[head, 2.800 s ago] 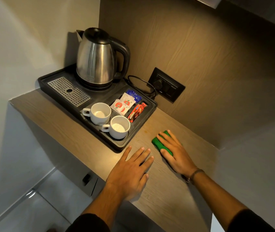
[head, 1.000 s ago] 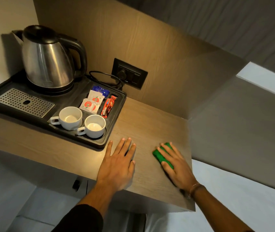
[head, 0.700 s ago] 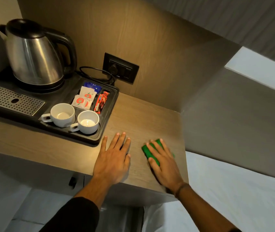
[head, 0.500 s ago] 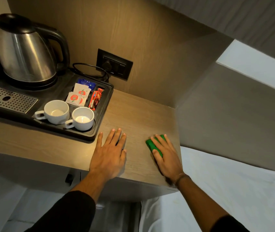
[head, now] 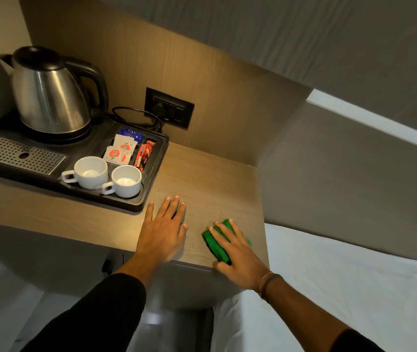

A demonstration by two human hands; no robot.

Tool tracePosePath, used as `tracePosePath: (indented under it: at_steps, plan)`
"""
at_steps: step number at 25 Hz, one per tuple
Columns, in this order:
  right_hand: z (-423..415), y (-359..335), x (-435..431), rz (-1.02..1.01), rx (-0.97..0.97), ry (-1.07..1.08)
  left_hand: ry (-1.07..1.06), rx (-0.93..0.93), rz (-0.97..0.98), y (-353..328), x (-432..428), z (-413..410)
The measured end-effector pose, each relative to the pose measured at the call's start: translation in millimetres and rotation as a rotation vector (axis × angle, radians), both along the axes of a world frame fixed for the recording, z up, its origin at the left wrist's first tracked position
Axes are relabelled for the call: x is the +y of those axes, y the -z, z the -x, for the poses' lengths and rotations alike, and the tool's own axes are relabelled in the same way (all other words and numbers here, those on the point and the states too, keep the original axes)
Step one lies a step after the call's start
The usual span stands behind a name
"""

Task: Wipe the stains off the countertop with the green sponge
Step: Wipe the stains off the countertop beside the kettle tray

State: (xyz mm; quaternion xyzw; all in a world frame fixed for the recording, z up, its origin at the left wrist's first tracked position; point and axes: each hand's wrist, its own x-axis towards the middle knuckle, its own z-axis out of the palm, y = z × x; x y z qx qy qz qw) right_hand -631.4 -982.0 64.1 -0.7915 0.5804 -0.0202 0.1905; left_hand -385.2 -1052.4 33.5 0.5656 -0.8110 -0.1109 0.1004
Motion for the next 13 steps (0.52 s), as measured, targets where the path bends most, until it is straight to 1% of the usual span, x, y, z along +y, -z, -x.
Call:
tracePosePath:
  at_steps: [3, 5, 8, 11, 13]
  plan:
    - [-7, 3, 18, 0.071, 0.056, -0.013, -0.062, 0.048, -0.011, -7, 35, -2]
    - [-13, -2, 25, 0.144, 0.086, 0.005, -0.099, 0.027, 0.013, -11, 78, -4]
    - [-30, -17, 41, 0.234, 0.091, 0.013, -0.171, 0.019, -0.008, -17, 138, -15]
    - [-53, -24, 87, 0.33, 0.115, -0.1, -0.291, -0.032, 0.007, -25, 212, -34]
    - [-76, -22, 128, 0.355, 0.098, -0.196, -0.386, -0.04, -0.002, -29, 270, -51]
